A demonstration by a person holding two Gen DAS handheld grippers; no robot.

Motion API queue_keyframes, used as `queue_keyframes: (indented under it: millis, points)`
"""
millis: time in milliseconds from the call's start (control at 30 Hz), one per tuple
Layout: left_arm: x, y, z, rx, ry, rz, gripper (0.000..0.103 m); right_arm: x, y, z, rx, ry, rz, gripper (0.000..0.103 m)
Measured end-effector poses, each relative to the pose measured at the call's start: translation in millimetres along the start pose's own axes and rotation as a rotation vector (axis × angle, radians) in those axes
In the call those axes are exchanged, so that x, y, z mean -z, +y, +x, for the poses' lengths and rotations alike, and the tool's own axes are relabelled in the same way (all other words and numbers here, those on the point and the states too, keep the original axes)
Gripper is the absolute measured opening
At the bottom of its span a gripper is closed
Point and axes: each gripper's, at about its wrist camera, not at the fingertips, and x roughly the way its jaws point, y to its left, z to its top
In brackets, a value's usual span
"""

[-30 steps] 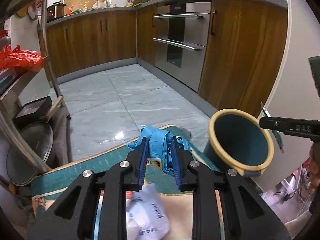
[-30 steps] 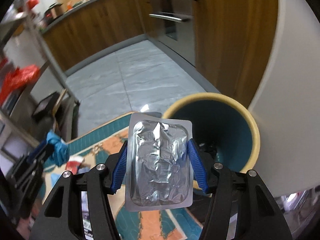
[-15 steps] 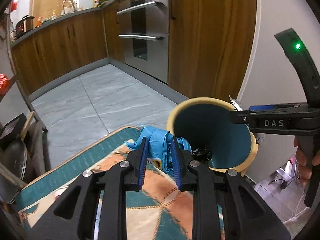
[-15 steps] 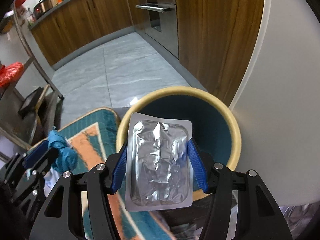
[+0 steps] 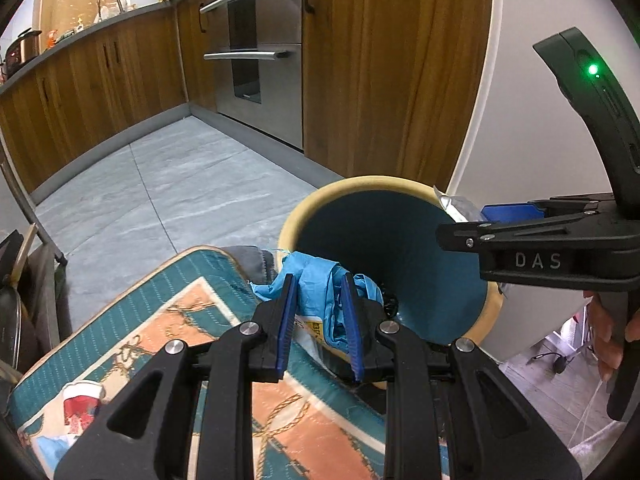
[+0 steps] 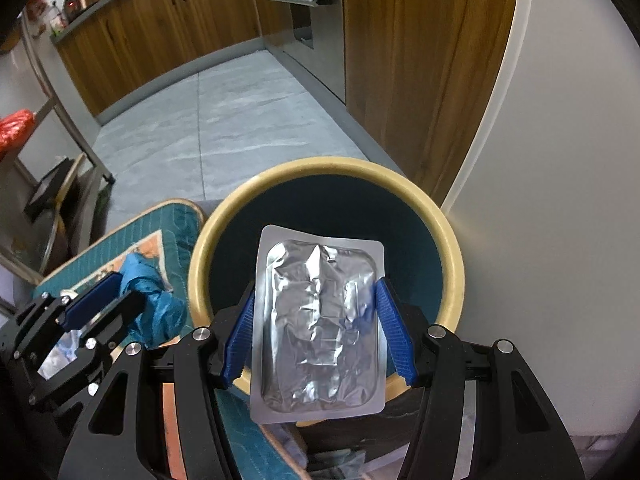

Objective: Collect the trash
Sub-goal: 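Carry the blister pack and blue wrapper over the bin with both tools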

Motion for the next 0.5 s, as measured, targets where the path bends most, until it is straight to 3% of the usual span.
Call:
queue_keyframes:
  millis: [500]
  points:
    - [-2, -27, 31, 0.062, 0.034, 0.036, 0.023, 3, -20, 10, -0.008, 0.037, 0.056, 0.06]
